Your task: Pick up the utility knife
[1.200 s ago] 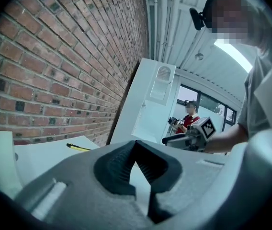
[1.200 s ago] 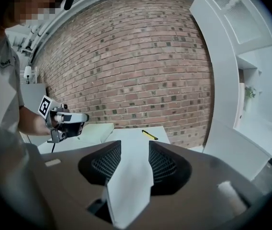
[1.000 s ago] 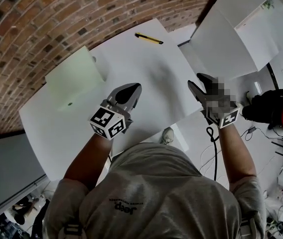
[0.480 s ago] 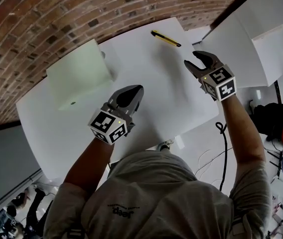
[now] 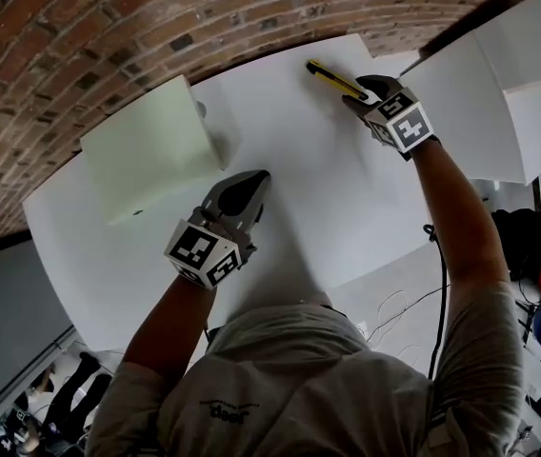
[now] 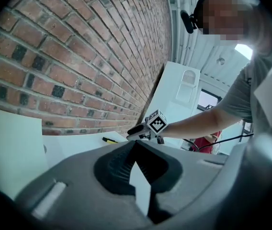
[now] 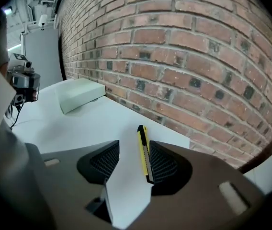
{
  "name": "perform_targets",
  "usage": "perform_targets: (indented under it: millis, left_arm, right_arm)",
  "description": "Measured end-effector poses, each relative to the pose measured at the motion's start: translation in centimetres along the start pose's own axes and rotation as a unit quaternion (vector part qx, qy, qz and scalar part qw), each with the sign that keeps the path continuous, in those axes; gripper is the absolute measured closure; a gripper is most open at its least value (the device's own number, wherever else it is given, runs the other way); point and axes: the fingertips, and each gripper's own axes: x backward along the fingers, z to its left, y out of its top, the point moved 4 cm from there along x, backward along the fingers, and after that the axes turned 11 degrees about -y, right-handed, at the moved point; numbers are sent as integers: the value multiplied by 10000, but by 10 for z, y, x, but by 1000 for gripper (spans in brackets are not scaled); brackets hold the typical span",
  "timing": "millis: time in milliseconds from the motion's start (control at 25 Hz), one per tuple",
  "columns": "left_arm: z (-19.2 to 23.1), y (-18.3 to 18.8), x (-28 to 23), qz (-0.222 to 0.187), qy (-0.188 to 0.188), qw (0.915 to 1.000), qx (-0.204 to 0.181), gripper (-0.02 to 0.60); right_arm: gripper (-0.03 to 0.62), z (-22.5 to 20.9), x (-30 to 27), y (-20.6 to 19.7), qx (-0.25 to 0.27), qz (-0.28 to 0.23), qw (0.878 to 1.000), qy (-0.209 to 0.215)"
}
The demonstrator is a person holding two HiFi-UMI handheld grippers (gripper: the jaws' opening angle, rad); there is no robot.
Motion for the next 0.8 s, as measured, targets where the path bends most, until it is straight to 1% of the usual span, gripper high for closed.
perform_targets:
  millis: [120, 240, 400, 640, 800]
  left_arm:
    - [18, 3, -5, -24, 79, 9999, -67, 581]
    - [34, 5, -17, -14, 78, 9998, -154, 581]
    - [55, 9, -38, -7, 52, 9997, -251, 581]
    - [87, 23, -67, -80, 147, 9997, -201, 581]
    - [101, 28, -83, -87, 142, 9996, -212, 581]
  right_arm:
    - [385, -8, -29, -4, -1, 182, 9998, 19]
    - [385, -14, -52, -8, 87, 351, 9993, 59]
    - [385, -22, -76, -14, 20, 402, 9991, 106]
    - [385, -20, -99, -19, 37, 391, 9983, 436]
    - [389, -19, -107, -17, 120, 357, 9967, 722]
